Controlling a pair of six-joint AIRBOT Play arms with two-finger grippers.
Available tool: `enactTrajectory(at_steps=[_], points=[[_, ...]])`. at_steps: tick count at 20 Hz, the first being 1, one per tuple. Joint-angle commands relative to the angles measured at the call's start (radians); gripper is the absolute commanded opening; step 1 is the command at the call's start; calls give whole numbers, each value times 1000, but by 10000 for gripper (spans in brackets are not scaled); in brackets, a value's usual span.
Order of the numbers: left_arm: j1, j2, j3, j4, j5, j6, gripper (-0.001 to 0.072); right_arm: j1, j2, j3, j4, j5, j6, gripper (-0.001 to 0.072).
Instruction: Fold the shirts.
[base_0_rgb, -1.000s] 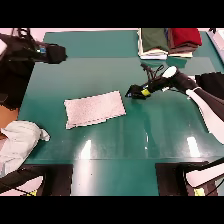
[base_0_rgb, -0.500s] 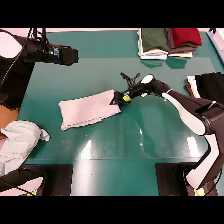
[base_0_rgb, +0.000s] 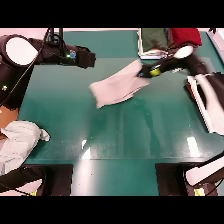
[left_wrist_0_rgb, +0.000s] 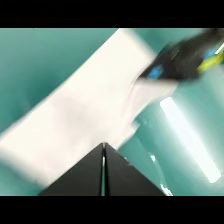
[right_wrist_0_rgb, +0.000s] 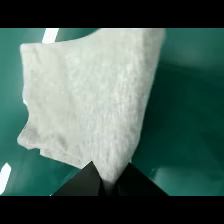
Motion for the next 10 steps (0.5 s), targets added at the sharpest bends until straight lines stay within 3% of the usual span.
enactTrajectory(at_steps=[1,5,10], points=[[-28,-1,0,-8,46,-5,21,-262,96,19,-111,35,21,13],[-28,-1,0,-11,46,-34,21,-516,115,24,-96,-18,21,13],[-28,-1,0,-11,45,-81,21,-630,48,162,-96,-61,21,13]])
